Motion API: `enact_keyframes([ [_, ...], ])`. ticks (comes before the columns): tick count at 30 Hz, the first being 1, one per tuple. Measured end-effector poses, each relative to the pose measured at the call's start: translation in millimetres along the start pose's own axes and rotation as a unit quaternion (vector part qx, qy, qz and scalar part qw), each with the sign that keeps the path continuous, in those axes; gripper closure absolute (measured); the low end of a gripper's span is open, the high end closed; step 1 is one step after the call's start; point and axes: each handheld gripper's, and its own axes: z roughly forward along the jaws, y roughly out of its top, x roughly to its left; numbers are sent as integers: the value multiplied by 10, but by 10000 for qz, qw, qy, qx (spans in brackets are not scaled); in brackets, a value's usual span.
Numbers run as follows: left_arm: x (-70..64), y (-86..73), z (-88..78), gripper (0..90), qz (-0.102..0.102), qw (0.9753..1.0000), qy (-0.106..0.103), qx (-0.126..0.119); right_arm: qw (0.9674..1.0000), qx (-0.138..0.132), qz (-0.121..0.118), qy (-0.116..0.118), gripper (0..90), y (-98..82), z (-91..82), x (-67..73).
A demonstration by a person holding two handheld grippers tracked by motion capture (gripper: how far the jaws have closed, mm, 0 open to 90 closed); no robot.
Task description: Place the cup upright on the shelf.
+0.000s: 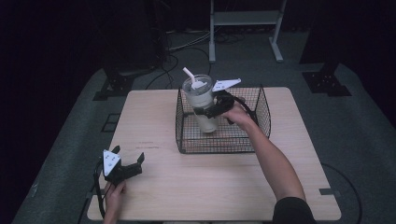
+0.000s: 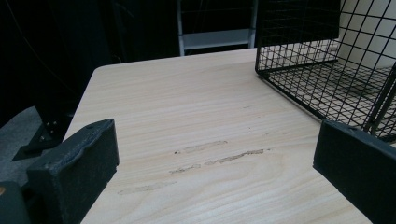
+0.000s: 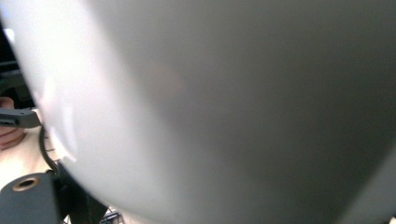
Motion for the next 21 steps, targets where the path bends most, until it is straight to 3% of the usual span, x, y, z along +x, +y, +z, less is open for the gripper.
enact_keyframes([
  [21, 2, -3, 0, 0, -18, 10000, -11, -10, 9993, 357, 10, 62, 84, -162, 164, -88],
])
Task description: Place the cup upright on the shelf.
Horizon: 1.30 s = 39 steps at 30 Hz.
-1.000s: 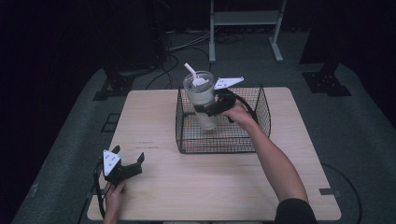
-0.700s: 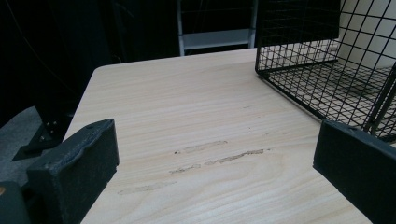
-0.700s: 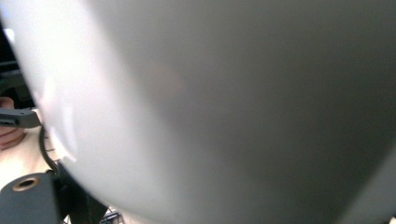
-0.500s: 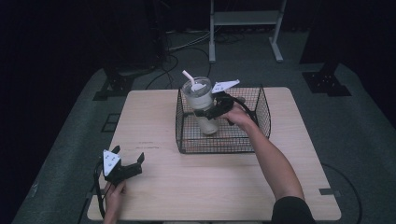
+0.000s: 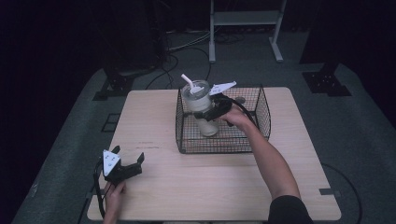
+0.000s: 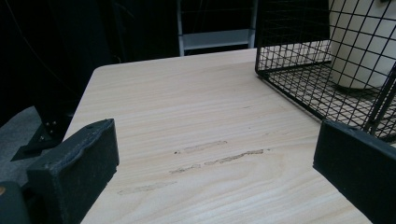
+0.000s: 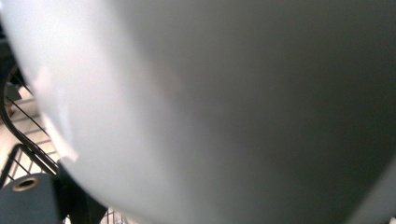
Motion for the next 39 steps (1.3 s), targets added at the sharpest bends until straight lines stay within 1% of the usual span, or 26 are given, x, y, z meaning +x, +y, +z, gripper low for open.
enact_keyframes([
  [2, 0, 0, 0, 0, 5, 10000, 1, 0, 10000, 53, 19, 29, 84, -16, 18, 1],
  [3, -1, 0, 0, 0, 9, 10000, 3, 1, 9999, -7, 111, 78, 83, -11, 19, -2],
  [5, -1, 0, 0, 0, 10, 10000, 1, 1, 9999, -8, 126, 76, 83, -8, 24, -4],
  [7, 0, 0, 0, 0, 5, 10000, 2, 3, 10000, -2, 40, 71, 83, -22, 36, -11],
  [10, -1, 0, 0, 0, 7, 10000, 2, 1, 9999, 14, 88, 54, 83, -17, 33, -8],
  [11, -1, 0, -1, 0, 14, 10000, 0, 5, 10000, 13, 17, 57, 83, -27, 29, -7],
  [14, -2, 0, -1, 0, 19, 10000, 0, 4, 10000, 55, 28, 47, 82, -28, 22, -1],
  [20, -5, 0, 1, 0, -2, 10000, 1, -16, 9999, 81, -22, 61, 80, -43, -11, -5],
  [24, -6, 0, -2, 0, 31, 10000, 2, 10, 9999, 120, -12, 84, 77, -55, -53, -11],
  [29, -6, 0, -2, 0, 36, 10000, 5, 14, 10000, 58, 41, 54, 78, -86, -97, -23],
  [33, -6, 0, -2, 0, 34, 10000, 6, 14, 10000, 66, -37, 26, 78, -94, -110, -10],
  [36, -8, 0, -2, 0, 33, 10000, 7, 14, 10000, 63, -20, -6, 78, -99, -125, -6],
  [39, -10, 0, -2, 0, 31, 10000, 5, 12, 10000, -6, 10, -41, 77, -126, -149, -7],
])
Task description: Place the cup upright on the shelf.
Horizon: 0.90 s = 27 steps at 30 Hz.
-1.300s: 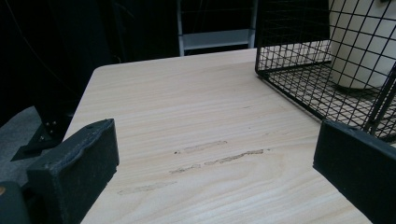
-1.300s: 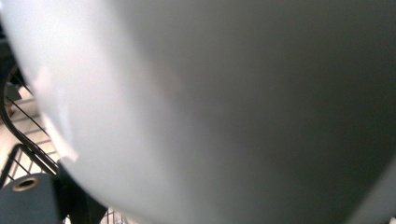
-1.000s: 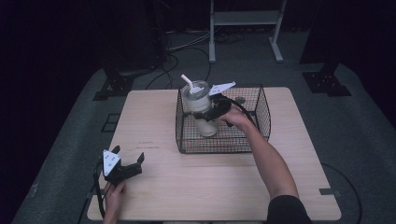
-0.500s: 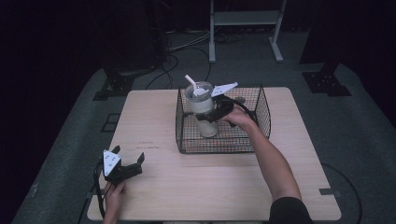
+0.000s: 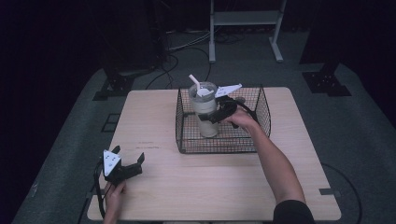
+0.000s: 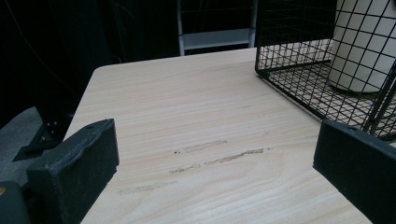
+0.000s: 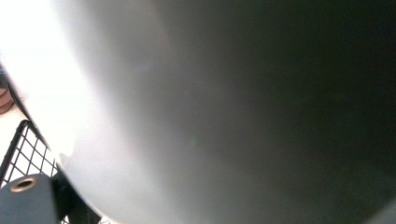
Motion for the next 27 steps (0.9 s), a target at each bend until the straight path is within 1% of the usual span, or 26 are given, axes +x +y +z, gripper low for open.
enact_keyframes([
  [5, 1, 0, 0, 0, 3, 10000, 6, 0, 10000, 8, 6, -38, 77, -16, -46, -2],
  [9, 3, 0, 1, 0, 7, 10000, 4, 1, 10000, 45, -35, -62, 77, -21, -77, 0],
  [12, 1, 0, 1, 0, 5, 10000, 3, 0, 10000, 17, -18, -92, 70, -43, -103, 6],
  [14, -1, 0, 1, 0, 2, 10000, 1, -4, 9999, -1, -23, -155, 63, -52, -140, 8],
  [16, 0, 0, 1, 0, 6, 10000, 2, -6, 9999, 15, -21, -165, 63, -51, -155, 16],
  [20, 2, 0, 1, 0, 2, 10000, 6, -2, 9998, 82, -91, -127, 53, -53, -192, 40],
  [23, 1, 0, 1, 0, 6, 10000, 4, -4, 9998, 76, -91, -130, 52, -55, -200, 50],
  [24, 0, 0, 1, 0, 4, 10000, 1, -2, 9998, 70, -95, -174, 45, -61, -208, 57],
  [27, 1, 1, 1, 0, 1, 10000, -3, -4, 9998, 27, -81, -198, 45, -75, -222, 63],
])
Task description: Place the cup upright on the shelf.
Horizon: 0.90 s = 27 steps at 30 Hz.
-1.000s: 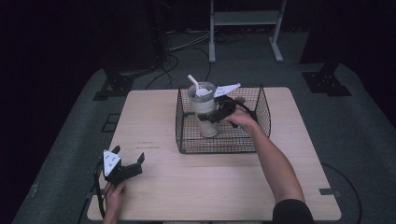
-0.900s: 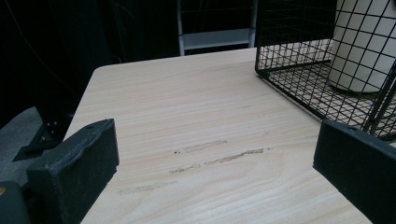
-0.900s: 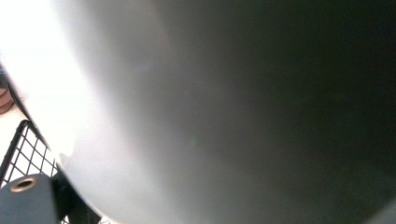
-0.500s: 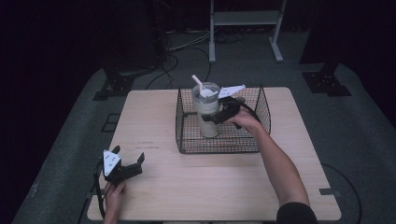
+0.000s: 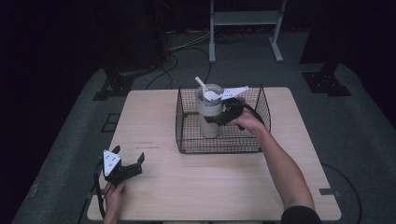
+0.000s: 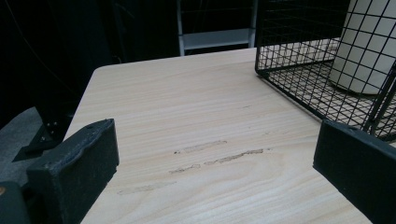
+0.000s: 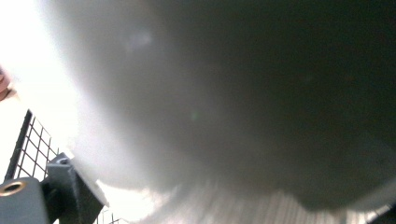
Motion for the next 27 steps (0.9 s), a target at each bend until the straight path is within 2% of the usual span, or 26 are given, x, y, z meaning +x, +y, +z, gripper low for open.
enact_keyframes([
  [8, -1, 0, 0, 0, 6, 10000, 0, -2, 10000, -34, 3, -64, 39, -52, -63, 21],
  [27, -2, -1, 2, 0, 5, 10000, -2, -17, 9998, 22, -94, -155, 20, -28, -150, 37],
])
